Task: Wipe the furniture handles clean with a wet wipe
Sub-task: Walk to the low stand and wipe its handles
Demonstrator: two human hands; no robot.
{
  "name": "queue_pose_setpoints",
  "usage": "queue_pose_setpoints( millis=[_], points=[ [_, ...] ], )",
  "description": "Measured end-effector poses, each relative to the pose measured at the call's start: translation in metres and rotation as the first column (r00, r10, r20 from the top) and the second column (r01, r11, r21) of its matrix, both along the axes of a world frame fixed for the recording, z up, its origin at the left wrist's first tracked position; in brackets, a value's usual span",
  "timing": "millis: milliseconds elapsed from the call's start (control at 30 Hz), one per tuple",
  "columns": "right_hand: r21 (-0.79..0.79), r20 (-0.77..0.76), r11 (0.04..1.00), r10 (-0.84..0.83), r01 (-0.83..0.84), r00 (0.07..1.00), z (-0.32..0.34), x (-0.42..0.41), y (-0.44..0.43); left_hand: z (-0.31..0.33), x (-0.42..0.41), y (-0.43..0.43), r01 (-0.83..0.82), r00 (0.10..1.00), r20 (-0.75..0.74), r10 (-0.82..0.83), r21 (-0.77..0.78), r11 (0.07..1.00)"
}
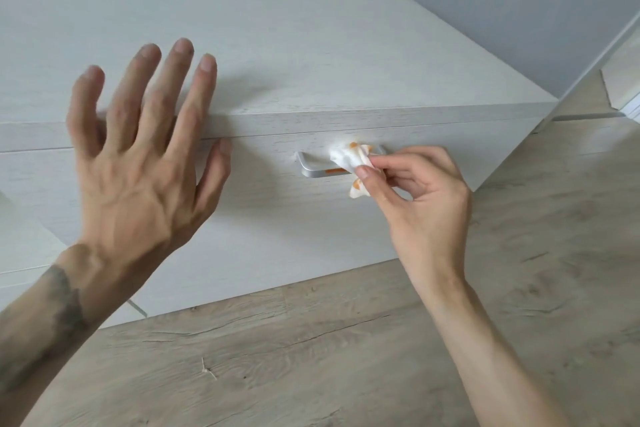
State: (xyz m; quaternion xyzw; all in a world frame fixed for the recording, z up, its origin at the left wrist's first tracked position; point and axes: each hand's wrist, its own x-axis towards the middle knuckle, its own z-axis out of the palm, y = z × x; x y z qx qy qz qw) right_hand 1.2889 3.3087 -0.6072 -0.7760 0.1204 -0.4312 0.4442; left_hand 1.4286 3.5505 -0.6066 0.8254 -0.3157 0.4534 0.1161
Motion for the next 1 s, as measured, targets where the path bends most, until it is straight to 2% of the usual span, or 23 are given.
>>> queue_pose_setpoints(
  millis=[367, 533, 700, 833, 1000],
  points=[
    [-0.344, 0.018, 0.932, 0.129, -0.115, 0.992, -0.008, 0.01, -0.016, -0.009, 0.012, 0.003, 0.065, 0.998, -0.016, -0.065, -0.008, 0.998],
    [-0.311, 0.064, 0.948, 0.087, -0.063, 0.994, -0.012, 0.002, -0.031, -0.011, 0.015, 0.002, 0.063, 0.998, 0.002, -0.062, -0.02, 0.998],
    [-0.442, 0.07, 0.892, 0.141, -0.096, 0.987, -0.013, 0.01, -0.023, -0.011, 0.01, -0.002, 0.009, 0.999, 0.033, -0.008, -0.027, 1.0],
    [-0.404, 0.085, 0.913, 0.095, -0.053, 0.992, -0.015, 0.006, -0.024, -0.011, 0.008, -0.006, -0.053, 0.994, 0.091, 0.057, -0.044, 0.998],
    [-0.455, 0.068, 0.884, 0.153, -0.106, 0.986, -0.015, 0.011, -0.018, -0.012, 0.008, -0.007, -0.081, 0.99, 0.111, 0.085, -0.036, 0.996]
  ],
)
